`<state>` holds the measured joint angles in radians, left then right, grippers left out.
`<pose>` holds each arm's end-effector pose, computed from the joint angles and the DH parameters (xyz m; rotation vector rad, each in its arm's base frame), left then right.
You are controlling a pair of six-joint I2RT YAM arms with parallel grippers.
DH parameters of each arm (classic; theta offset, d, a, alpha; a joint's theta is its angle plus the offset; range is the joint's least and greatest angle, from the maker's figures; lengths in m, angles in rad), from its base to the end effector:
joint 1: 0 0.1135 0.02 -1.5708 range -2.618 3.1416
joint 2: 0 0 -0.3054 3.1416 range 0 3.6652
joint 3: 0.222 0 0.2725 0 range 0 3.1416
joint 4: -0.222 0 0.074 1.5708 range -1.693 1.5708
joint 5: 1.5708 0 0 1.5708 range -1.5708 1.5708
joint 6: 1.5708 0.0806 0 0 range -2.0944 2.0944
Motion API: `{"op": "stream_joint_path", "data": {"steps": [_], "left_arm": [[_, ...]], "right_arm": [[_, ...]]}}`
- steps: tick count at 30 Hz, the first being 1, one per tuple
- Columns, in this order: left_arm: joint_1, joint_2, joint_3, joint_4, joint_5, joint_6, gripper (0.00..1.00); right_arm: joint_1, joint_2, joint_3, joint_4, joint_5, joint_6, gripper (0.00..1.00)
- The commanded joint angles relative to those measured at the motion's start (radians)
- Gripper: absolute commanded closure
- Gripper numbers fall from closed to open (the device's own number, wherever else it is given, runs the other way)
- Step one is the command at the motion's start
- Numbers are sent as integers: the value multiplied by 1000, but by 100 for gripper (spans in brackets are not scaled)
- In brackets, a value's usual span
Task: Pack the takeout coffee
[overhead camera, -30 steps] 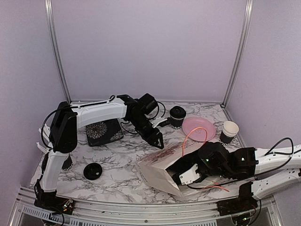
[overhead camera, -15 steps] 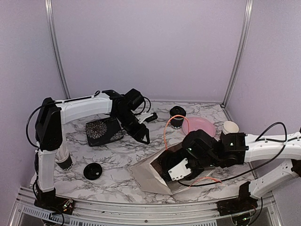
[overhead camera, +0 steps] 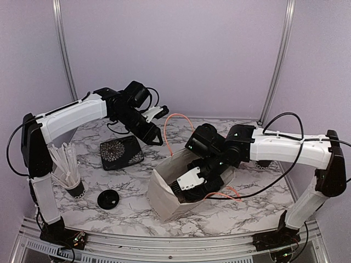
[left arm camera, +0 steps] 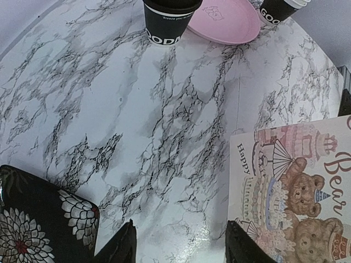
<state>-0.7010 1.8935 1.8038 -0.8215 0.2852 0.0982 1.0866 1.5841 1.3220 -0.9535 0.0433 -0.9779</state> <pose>0.3520 -0.3267 0.3195 1.0983 2.2811 -0.6036 0.1661 0.3082 0.2631 -2.3848 1.4374 -0.0331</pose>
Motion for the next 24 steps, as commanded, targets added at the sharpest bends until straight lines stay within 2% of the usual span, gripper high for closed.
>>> {"op": "stream_joint_path", "data": {"steps": [1,8,15,24], "left_arm": [[6,-38,25,-39,-25,13,44],[6,-61,27,-39,-28,5,43],[6,-66,30,-39,-12,0,43],[6,-75,24,-39,-27,-3,43]], "right_arm": [[-25,100,31,-255,-192,50,56],[-37,113,36,-206,-209,35,55],[-104,186,67,-217,-262,14,55],[-110,284,138,-242,-208,67,55]]}}
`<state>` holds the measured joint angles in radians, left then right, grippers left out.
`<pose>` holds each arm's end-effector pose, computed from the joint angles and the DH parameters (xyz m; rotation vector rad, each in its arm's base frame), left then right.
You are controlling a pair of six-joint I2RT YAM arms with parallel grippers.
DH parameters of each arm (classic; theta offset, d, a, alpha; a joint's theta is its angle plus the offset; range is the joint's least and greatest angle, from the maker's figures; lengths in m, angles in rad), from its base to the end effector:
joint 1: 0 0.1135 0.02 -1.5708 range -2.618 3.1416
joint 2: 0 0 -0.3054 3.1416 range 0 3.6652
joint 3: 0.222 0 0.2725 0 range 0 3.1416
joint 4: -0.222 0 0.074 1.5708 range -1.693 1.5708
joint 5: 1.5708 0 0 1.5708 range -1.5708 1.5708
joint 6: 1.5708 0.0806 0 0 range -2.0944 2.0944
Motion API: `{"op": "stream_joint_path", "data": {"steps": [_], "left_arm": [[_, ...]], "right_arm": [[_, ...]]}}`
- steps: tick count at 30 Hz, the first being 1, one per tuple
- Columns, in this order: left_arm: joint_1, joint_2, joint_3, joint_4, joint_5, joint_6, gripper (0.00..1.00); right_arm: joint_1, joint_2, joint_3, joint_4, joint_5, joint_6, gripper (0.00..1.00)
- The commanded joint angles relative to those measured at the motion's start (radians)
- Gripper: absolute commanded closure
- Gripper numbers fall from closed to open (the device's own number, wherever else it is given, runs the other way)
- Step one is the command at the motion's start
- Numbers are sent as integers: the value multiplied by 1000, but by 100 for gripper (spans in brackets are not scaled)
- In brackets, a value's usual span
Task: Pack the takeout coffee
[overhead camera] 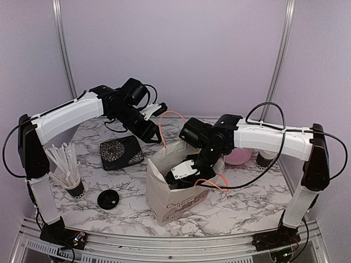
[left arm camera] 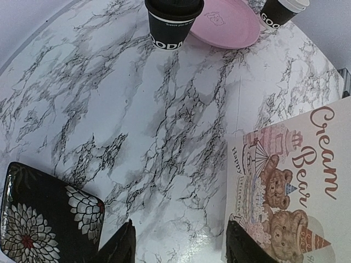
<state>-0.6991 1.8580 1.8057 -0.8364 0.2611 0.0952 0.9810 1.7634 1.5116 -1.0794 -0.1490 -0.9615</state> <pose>0.3470 -0.3189 0.3345 1.0766 2.2650 -0.5785 0.2055 0.3285 0.2558 -2.4053 1.6125 0.2195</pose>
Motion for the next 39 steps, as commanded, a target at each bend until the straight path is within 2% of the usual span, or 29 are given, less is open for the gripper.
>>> {"op": "stream_joint_path", "data": {"steps": [1,11,20,27,29,32,35,39], "left_arm": [[4,-42,22,-24,-6,0,43],[6,-68,-5,-23,4,-16,42],[6,-107,-6,-23,-5,-24,41],[6,-157,-6,-24,-74,-49,37],[6,-167,-8,-24,-71,-58,36],[6,-188,-12,-23,-45,-59,36],[5,-217,-17,-23,-8,-34,36],[-11,-275,-40,-8,115,28,36]], "right_arm": [[-4,110,-55,-109,-11,60,55],[-5,105,-104,12,55,176,55],[-5,109,-122,11,89,230,53],[-4,130,-121,-9,105,259,54],[-4,115,-136,29,141,268,55],[-4,98,-132,34,136,260,50],[-6,89,-95,-3,64,239,46],[-7,67,-66,-7,29,236,36]]}}
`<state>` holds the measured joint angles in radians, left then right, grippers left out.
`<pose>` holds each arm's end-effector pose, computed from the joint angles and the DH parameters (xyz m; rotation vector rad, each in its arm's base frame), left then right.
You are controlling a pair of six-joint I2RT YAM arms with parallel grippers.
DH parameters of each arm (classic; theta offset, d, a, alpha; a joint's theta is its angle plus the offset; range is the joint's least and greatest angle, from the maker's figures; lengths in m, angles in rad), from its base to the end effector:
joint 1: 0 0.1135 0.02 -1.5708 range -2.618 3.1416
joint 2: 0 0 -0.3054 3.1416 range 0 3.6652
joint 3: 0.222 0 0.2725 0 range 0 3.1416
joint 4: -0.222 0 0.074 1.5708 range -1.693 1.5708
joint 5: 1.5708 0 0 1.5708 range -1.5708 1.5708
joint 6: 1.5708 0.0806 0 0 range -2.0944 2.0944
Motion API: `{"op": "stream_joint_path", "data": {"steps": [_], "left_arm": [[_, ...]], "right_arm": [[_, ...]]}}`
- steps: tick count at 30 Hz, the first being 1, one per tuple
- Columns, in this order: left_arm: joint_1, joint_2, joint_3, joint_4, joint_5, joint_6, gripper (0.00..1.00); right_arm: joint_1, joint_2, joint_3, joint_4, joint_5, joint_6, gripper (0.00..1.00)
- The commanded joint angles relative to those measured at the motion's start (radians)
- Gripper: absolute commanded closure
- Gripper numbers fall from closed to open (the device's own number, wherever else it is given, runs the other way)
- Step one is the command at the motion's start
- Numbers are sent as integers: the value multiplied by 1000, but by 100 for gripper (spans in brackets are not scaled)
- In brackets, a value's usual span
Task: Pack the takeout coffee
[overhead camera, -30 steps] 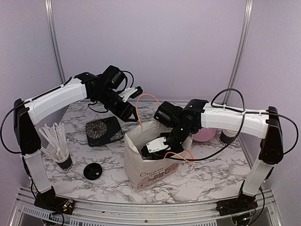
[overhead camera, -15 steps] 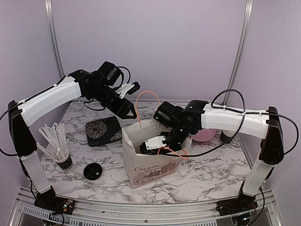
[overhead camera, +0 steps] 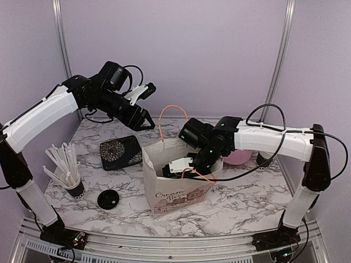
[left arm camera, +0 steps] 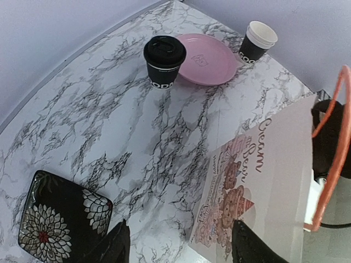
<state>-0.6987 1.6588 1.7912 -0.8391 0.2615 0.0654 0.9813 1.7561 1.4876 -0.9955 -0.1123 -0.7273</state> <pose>0.3066 -0.2848 0.4137 0.9971 2.1036 -0.6240 0.2121 0.3334 0.2541 -2.1608 1.8490 0.2142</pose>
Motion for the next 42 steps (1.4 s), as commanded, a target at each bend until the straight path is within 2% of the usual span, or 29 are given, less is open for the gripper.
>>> {"op": "stream_joint_path", "data": {"steps": [1,5,16,22,28,32,38,42], "left_arm": [[-24,-93,-36,3,131,72,35],[-70,-129,-70,27,162,99,32],[-144,-28,-47,51,46,83,33],[-144,40,10,49,127,80,48],[-144,62,26,40,141,88,82],[-146,72,33,37,151,87,98],[-147,73,51,37,137,90,100],[-147,65,73,32,69,109,100]], "right_arm": [[-7,70,-38,-91,-5,2,34],[-7,60,-12,-102,2,2,23],[-8,17,69,-116,-28,-13,2],[-7,-8,97,-120,-39,-22,1],[-7,-29,160,-104,-41,-26,1],[-8,-37,202,-98,-41,-31,1],[-12,-66,257,-79,-40,-41,1],[-16,-93,280,-85,-50,-69,1]]}}
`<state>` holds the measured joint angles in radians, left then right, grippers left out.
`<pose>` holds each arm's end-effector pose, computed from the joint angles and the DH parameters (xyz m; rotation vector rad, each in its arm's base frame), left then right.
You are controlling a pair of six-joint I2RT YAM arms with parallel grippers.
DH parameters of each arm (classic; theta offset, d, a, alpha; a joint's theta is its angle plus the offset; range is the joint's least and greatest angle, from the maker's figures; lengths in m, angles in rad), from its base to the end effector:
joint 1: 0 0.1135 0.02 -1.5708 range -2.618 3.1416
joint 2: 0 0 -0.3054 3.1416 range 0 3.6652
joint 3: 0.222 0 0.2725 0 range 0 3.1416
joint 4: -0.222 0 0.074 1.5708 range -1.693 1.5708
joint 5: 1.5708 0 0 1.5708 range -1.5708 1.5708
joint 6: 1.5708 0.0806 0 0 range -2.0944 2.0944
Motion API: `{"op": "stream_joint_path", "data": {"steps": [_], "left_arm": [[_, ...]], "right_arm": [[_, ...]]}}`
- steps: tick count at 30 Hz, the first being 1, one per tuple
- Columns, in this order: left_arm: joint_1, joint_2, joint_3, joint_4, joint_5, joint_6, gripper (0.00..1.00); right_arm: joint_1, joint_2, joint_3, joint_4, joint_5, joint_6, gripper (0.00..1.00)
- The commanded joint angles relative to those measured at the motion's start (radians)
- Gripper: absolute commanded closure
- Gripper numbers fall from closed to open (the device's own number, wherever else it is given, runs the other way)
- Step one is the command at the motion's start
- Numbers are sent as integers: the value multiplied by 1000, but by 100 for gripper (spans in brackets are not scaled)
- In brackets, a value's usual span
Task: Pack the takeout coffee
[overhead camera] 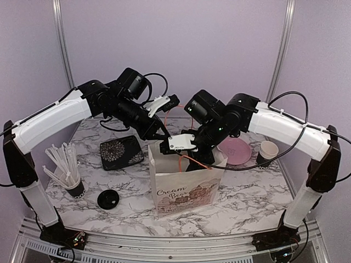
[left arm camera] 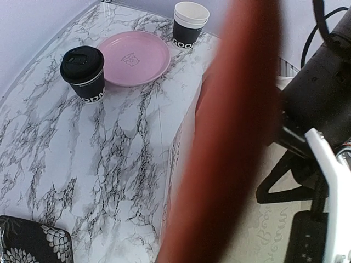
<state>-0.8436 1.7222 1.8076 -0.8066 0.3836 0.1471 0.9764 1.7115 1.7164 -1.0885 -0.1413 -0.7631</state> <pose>0.2683 -0.3469 0.3996 1.2985 1.9691 -0.7916 0.2148 0.3380 0.3413 -2.0633 1.6804 0.2576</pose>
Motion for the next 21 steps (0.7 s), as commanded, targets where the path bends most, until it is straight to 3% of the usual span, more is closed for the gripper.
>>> {"op": "stream_joint_path", "data": {"steps": [1,6,10,16,21], "left_arm": [[-2,-3,65,-2,-89,33,100],[-2,-14,87,19,-264,78,100],[-4,-10,81,45,-262,103,100],[-65,-34,41,78,-239,112,100],[-172,-95,-52,139,-299,103,100]], "right_arm": [[-15,-66,56,10,-23,-43,1],[-95,-162,119,30,-155,-86,1],[-202,-210,203,3,-319,-102,1],[-351,-269,181,-6,-345,-105,1],[-465,-328,88,23,-330,-80,1]]}}
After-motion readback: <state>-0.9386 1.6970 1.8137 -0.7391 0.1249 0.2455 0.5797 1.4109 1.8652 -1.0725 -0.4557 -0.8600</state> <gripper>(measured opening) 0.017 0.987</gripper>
